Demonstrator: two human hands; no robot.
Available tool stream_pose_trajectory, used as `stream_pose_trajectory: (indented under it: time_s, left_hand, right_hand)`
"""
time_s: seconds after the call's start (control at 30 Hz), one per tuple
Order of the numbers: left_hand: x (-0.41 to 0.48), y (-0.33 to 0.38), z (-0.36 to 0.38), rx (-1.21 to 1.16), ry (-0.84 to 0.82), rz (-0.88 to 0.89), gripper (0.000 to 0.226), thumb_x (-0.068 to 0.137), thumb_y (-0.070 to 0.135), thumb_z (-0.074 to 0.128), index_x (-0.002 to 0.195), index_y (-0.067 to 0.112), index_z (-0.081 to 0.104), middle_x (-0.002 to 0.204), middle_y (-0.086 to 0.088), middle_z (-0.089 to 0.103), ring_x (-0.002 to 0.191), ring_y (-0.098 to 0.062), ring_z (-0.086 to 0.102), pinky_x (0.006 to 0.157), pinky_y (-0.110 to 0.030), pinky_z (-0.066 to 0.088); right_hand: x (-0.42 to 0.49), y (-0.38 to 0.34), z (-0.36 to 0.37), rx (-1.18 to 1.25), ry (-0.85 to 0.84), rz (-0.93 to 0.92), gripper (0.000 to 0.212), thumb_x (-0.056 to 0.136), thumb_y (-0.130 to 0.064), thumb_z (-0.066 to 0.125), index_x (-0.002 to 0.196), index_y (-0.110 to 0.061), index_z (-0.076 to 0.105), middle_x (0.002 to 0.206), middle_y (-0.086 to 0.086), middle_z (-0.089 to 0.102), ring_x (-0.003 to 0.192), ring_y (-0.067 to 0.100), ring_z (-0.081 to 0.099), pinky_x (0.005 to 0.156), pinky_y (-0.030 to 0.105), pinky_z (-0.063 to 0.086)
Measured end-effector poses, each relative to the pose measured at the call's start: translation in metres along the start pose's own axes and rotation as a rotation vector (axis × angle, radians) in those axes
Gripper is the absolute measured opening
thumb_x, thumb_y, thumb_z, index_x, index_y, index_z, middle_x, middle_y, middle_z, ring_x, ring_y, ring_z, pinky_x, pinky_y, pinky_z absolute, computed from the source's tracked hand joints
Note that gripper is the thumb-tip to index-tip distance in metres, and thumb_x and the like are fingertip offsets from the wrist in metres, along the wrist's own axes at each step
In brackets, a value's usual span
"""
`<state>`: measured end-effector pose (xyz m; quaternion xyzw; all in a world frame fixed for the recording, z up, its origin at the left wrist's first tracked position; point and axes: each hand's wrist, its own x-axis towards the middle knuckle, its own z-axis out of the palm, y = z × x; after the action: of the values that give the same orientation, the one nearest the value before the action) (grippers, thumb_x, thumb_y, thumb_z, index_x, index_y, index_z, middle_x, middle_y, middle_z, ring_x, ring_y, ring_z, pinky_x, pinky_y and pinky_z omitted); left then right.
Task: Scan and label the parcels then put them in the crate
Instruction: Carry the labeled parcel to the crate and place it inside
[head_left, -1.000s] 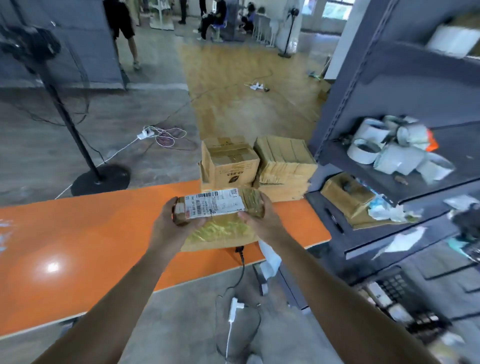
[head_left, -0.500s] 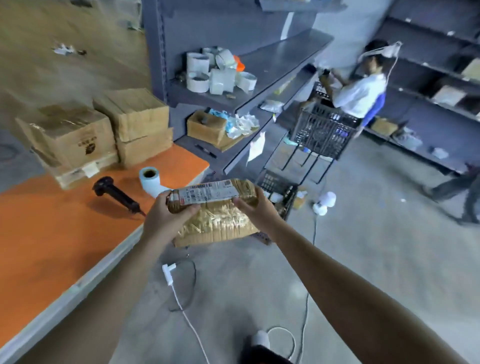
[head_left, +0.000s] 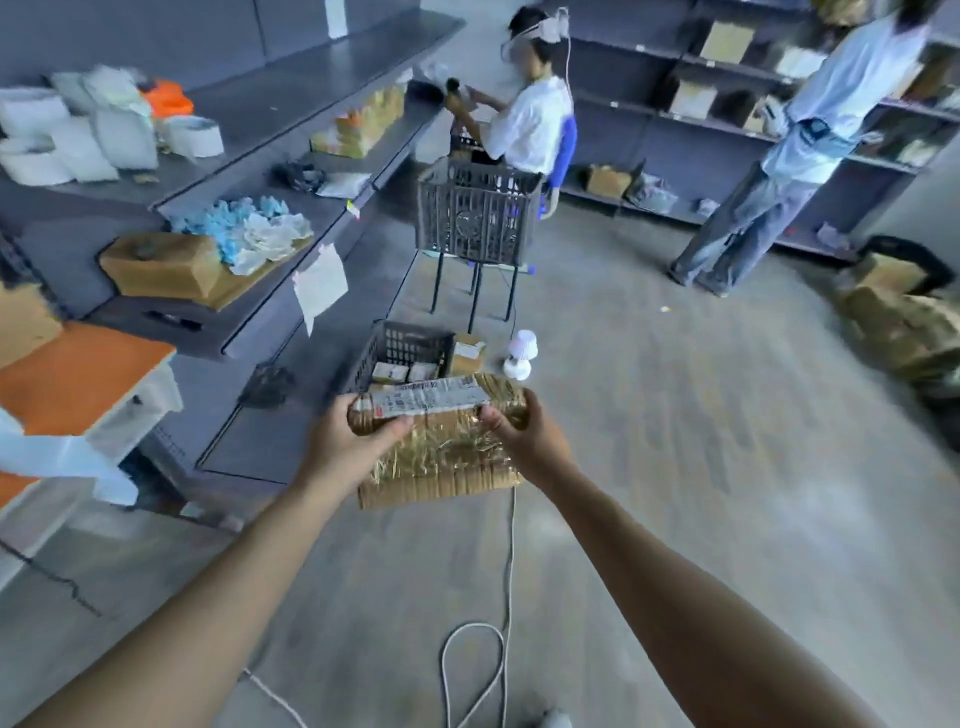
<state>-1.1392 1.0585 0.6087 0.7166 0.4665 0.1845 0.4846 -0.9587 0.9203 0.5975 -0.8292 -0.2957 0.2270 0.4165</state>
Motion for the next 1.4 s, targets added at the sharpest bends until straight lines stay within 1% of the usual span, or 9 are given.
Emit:
stream_pose_trajectory:
  time_s: [0.1, 0.23, 0.33, 0.63, 0.8, 1.1, 1.27, 1.33, 1.4]
  left_hand:
    - [-0.001, 0.037, 0.083, 0.014, -0.034, -0.035, 0.076, 0.073, 0.059, 0.075, 0.132, 0.02, 0.048, 0.121, 0.002, 0.059, 0.107, -0.019, 0.057, 0.091, -0.036, 0.048]
    - [-0.002, 0.085, 0.162, -0.001, -0.055, -0.062, 0.072, 0.078, 0.053, 0.073, 0.134, 0.018, 0.045, 0.117, 0.005, 0.054, 0.103, -0.017, 0.052, 0.087, -0.031, 0.042]
    - [0.004, 0.112, 0.207, 0.026, -0.069, -0.063, 0.08, 0.076, 0.055, 0.074, 0.138, 0.016, 0.044, 0.129, 0.0, 0.055, 0.114, -0.023, 0.053, 0.09, -0.033, 0.043]
    - [0.07, 0.149, 0.272, 0.012, -0.101, -0.141, 0.105, 0.056, 0.076, 0.07, 0.14, 0.022, 0.04, 0.135, -0.003, 0.054, 0.117, -0.026, 0.055, 0.1, -0.048, 0.046]
    - [0.142, 0.161, 0.294, -0.124, -0.025, -0.163, 0.071, 0.08, 0.043, 0.075, 0.137, 0.014, 0.045, 0.119, 0.003, 0.053, 0.102, -0.015, 0.048, 0.085, -0.029, 0.038]
    - [0.29, 0.182, 0.283, -0.29, 0.101, -0.228, 0.056, 0.082, 0.036, 0.076, 0.129, 0.025, 0.047, 0.099, 0.012, 0.051, 0.084, -0.007, 0.052, 0.072, -0.029, 0.043]
    - [0.348, 0.172, 0.259, -0.278, 0.221, -0.28, 0.073, 0.08, 0.042, 0.076, 0.14, 0.02, 0.042, 0.128, 0.008, 0.049, 0.114, -0.016, 0.051, 0.094, -0.033, 0.043]
    - [0.373, 0.167, 0.249, -0.295, 0.282, -0.312, 0.055, 0.083, 0.035, 0.075, 0.131, 0.019, 0.052, 0.129, 0.0, 0.058, 0.11, -0.019, 0.059, 0.09, -0.035, 0.05]
    - [0.398, 0.162, 0.242, -0.309, 0.322, -0.323, 0.015, 0.088, 0.022, 0.07, 0.099, 0.026, 0.062, 0.106, 0.0, 0.068, 0.091, -0.016, 0.064, 0.076, -0.03, 0.052]
  right_hand:
    - [0.025, 0.049, -0.071, -0.009, 0.03, 0.022, 0.048, 0.087, -0.051, 0.068, 0.12, -0.021, 0.053, 0.096, -0.006, 0.064, 0.09, 0.017, 0.063, 0.068, 0.026, 0.04]
    - [0.049, 0.09, -0.147, -0.017, 0.037, 0.033, 0.057, 0.087, -0.051, 0.067, 0.131, -0.018, 0.051, 0.106, -0.004, 0.065, 0.1, 0.017, 0.063, 0.076, 0.027, 0.041]
    - [0.069, 0.112, -0.193, -0.023, 0.037, 0.031, 0.056, 0.089, -0.048, 0.067, 0.132, -0.016, 0.05, 0.104, -0.004, 0.064, 0.099, 0.016, 0.061, 0.078, 0.03, 0.044]
    - [0.163, 0.145, -0.241, -0.033, -0.004, 0.031, 0.053, 0.092, -0.045, 0.063, 0.135, -0.018, 0.05, 0.115, 0.0, 0.068, 0.107, 0.022, 0.063, 0.076, 0.026, 0.04]
    - [0.254, 0.137, -0.238, -0.094, -0.065, -0.004, 0.05, 0.093, -0.043, 0.062, 0.135, -0.02, 0.048, 0.113, -0.003, 0.066, 0.104, 0.018, 0.062, 0.074, 0.025, 0.037]
    - [0.439, 0.089, -0.2, -0.15, -0.198, -0.1, 0.046, 0.093, -0.04, 0.064, 0.131, -0.017, 0.051, 0.113, 0.0, 0.066, 0.103, 0.02, 0.064, 0.085, 0.034, 0.05]
    - [0.517, 0.061, -0.163, -0.135, -0.297, -0.156, 0.05, 0.091, -0.043, 0.064, 0.132, -0.019, 0.049, 0.11, -0.004, 0.067, 0.098, 0.016, 0.064, 0.085, 0.034, 0.051]
    - [0.548, 0.049, -0.145, -0.105, -0.324, -0.17, 0.057, 0.089, -0.047, 0.065, 0.135, -0.019, 0.046, 0.106, -0.006, 0.066, 0.098, 0.02, 0.065, 0.083, 0.038, 0.053]
    - [0.579, 0.038, -0.126, -0.084, -0.354, -0.204, 0.063, 0.09, -0.043, 0.066, 0.142, -0.018, 0.041, 0.105, -0.008, 0.066, 0.097, 0.019, 0.066, 0.086, 0.04, 0.054]
